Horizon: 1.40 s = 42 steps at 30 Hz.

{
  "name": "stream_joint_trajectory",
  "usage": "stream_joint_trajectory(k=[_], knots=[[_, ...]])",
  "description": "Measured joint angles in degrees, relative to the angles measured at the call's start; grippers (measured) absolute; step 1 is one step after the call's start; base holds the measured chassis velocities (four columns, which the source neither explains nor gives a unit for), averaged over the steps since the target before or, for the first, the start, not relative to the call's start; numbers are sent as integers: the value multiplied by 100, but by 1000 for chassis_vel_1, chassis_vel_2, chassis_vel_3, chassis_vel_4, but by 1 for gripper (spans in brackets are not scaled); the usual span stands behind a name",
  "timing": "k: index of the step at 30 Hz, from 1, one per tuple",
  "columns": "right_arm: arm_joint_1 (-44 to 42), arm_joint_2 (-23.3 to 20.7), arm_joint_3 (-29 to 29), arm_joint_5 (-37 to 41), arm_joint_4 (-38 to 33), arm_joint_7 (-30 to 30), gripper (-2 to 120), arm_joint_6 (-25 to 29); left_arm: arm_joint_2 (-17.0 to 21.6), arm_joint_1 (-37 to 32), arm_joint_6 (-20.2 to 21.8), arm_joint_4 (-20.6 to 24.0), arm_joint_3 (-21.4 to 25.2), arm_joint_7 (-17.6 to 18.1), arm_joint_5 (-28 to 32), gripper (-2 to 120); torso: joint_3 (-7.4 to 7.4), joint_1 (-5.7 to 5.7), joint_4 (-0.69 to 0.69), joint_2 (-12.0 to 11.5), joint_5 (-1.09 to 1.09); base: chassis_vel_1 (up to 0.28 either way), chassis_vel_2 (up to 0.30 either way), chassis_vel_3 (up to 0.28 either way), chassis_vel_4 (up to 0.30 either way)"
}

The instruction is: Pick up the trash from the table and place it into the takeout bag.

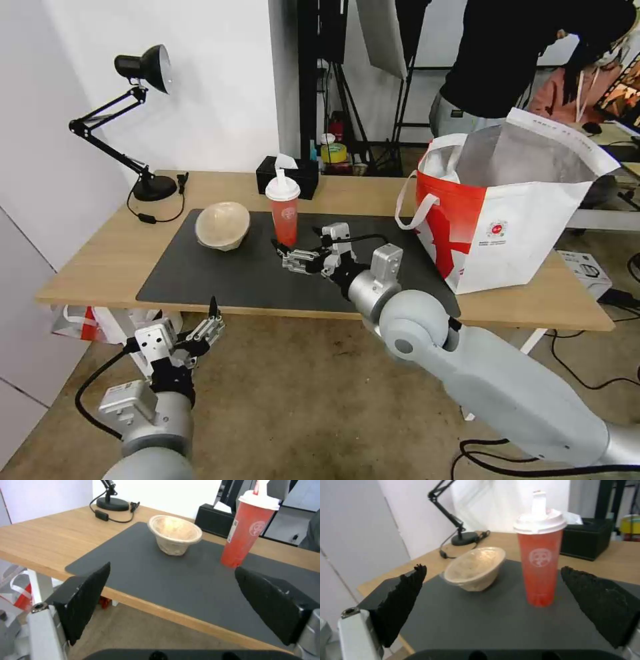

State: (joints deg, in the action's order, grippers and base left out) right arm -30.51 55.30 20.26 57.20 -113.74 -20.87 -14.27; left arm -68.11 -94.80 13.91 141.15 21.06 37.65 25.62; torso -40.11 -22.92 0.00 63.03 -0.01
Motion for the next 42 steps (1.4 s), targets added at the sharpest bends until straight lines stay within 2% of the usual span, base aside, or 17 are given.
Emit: stream_joint_trajectory(k=[10, 18, 29, 39, 42], knots=[[253, 139, 4, 23, 448, -132, 100, -43, -23, 44, 20, -42, -17, 15, 23, 100, 0, 0, 0, 0, 0, 0, 0, 0, 0], [504, 549, 55, -126, 968, -48, 100, -151, 35, 56, 61, -48, 4, 51, 102, 100, 0, 0, 0, 0, 1, 0, 0, 0, 0], [852, 839, 182, -218, 1522, -42, 100, -284, 144, 57, 91, -40, 23, 91, 172, 100, 0, 0, 0, 0, 0, 0, 0, 0, 0], [933, 1104, 164, -395, 2091, 118, 100, -254, 192, 84, 111, -35, 5, 100, 210, 100, 0, 0, 0, 0, 0, 0, 0, 0, 0], [948, 1306, 130, -507, 2405, 149, 100, -205, 196, 101, 119, -56, -4, 101, 221, 100, 0, 0, 0, 0, 0, 0, 0, 0, 0]])
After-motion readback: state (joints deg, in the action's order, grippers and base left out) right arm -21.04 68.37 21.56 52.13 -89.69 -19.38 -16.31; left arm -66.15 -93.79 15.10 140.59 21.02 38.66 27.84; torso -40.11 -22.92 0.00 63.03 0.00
